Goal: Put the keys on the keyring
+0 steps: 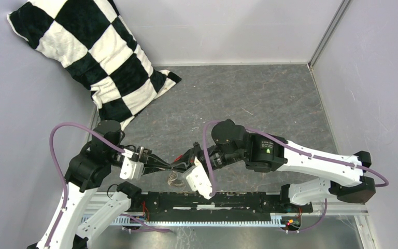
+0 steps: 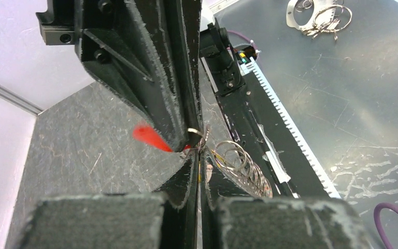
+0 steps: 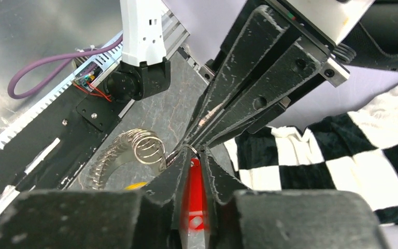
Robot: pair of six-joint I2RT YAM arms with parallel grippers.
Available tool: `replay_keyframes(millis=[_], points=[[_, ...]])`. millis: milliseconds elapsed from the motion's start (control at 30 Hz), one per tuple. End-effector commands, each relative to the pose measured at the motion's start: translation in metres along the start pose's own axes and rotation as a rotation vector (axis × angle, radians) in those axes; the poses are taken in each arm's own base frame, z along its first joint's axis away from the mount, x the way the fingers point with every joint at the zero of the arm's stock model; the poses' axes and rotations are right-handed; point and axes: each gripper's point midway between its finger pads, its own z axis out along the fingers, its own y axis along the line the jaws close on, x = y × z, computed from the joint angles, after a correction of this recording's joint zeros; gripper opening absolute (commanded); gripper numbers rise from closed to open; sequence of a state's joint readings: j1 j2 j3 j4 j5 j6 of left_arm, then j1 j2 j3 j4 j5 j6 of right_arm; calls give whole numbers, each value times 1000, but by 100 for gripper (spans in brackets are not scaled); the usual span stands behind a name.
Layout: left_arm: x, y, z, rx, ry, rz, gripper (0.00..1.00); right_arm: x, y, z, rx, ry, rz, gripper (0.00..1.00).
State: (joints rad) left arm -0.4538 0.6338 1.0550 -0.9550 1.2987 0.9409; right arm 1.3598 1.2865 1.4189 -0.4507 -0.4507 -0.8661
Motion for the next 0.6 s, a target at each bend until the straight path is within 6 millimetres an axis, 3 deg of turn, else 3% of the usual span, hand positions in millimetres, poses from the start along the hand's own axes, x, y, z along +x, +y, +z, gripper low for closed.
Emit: replay_keyframes(millis=[0,100,567], points=[[-10,7,0,2,-19,107,2,-3,-31,4,109,19,14,20],[-11,8,0,0,-17,103,2,-3,-33,5,109,23,32,30],[-27,29,-3,-119,-47,72,2,-3,-43,-12,157,61,5,42]])
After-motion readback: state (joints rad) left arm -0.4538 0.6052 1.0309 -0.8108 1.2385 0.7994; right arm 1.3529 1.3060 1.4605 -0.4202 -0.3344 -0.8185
